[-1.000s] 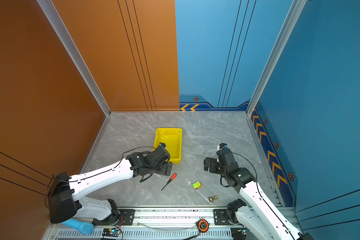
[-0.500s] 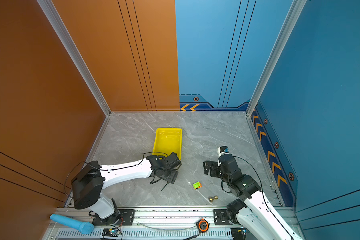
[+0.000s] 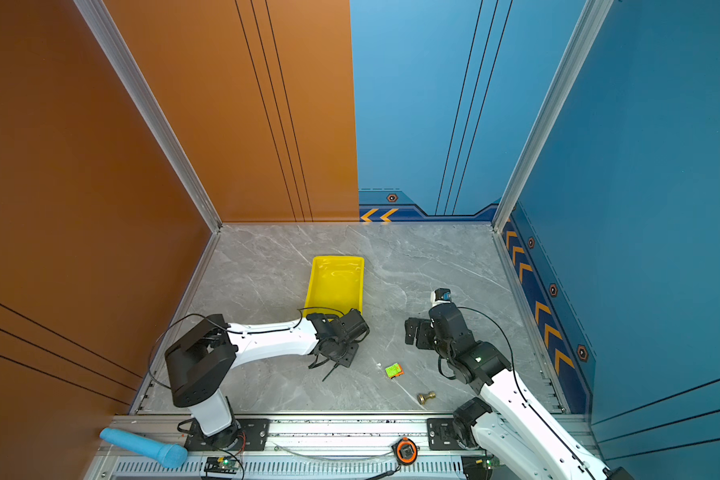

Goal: Put the screwdriver in the bin
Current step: 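Lower the left gripper and close it on the screwdriver's red handle, then lift the screwdriver with the left gripper and carry it over the yellow bin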

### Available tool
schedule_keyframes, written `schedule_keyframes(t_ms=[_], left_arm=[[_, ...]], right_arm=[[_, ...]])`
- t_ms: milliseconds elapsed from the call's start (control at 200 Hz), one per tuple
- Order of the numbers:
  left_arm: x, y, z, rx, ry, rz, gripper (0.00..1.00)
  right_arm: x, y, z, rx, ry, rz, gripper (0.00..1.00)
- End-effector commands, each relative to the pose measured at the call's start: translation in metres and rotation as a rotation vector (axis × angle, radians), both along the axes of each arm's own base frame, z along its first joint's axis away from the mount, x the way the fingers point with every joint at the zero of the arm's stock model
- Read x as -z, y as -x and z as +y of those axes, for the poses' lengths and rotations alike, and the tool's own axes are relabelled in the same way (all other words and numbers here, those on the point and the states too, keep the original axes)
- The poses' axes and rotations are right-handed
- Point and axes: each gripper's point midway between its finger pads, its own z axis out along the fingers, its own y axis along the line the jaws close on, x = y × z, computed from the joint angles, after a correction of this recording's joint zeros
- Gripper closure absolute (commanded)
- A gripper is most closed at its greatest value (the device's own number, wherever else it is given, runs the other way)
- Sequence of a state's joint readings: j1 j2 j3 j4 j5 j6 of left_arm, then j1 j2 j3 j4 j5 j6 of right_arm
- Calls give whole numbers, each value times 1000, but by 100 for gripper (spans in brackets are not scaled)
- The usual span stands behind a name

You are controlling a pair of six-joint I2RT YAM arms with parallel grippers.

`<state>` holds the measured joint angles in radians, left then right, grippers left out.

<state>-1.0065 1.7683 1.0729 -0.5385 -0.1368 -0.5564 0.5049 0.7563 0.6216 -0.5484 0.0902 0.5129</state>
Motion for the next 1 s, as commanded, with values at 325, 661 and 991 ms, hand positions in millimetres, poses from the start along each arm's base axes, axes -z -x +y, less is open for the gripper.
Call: schedule_keyframes(t_ms=[325, 661, 991], left_arm=[[19, 13, 13, -9, -40, 68, 84], [-34, 22, 5, 19, 4, -4, 95], [-111, -1, 13, -74, 52, -157, 99]], right_arm=[[-20, -24, -14, 47, 17, -80, 0], [-38, -34, -2, -35, -12, -110, 0], [-48, -38, 19, -158, -42, -125, 0]])
